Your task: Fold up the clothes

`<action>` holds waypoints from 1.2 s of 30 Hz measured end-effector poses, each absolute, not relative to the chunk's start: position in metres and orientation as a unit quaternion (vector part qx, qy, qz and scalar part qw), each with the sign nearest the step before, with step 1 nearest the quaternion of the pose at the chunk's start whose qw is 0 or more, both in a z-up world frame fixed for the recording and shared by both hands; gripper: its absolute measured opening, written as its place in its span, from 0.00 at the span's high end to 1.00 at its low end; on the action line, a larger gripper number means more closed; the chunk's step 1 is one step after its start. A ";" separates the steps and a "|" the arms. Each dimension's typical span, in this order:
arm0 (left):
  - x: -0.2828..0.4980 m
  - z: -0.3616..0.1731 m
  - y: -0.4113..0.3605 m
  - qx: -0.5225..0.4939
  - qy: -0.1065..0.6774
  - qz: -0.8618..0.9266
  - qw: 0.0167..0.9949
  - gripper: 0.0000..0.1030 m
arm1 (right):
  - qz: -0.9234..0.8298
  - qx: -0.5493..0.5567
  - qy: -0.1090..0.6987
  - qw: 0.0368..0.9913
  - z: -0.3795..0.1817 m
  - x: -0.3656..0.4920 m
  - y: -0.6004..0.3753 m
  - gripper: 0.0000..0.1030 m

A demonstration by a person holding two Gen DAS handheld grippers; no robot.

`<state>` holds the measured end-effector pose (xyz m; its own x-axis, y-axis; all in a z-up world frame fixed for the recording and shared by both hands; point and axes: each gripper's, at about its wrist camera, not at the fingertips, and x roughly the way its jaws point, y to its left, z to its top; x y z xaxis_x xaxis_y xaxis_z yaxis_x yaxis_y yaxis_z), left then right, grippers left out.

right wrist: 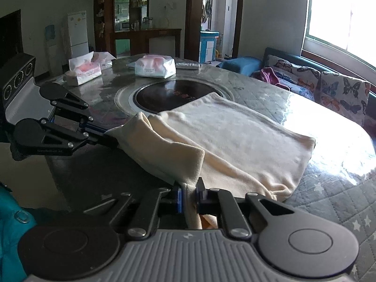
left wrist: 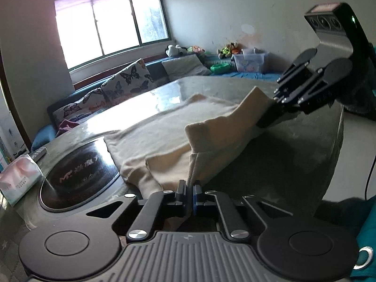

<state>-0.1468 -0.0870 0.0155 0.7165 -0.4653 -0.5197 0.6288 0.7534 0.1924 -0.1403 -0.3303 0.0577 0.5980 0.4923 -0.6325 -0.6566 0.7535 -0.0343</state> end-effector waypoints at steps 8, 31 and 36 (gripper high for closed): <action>-0.179 0.042 -0.076 0.170 0.221 -0.318 0.906 0.95 | 0.347 -0.124 0.302 0.879 0.082 -0.176 -0.339 0.91; -0.085 0.069 -0.100 0.193 0.195 -0.323 0.906 0.95 | 0.302 -0.071 0.313 0.897 0.116 -0.122 -0.363 0.92; -0.032 0.055 -0.118 0.204 0.210 -0.314 0.903 0.95 | 0.284 -0.080 0.326 0.898 0.109 -0.071 -0.364 0.92</action>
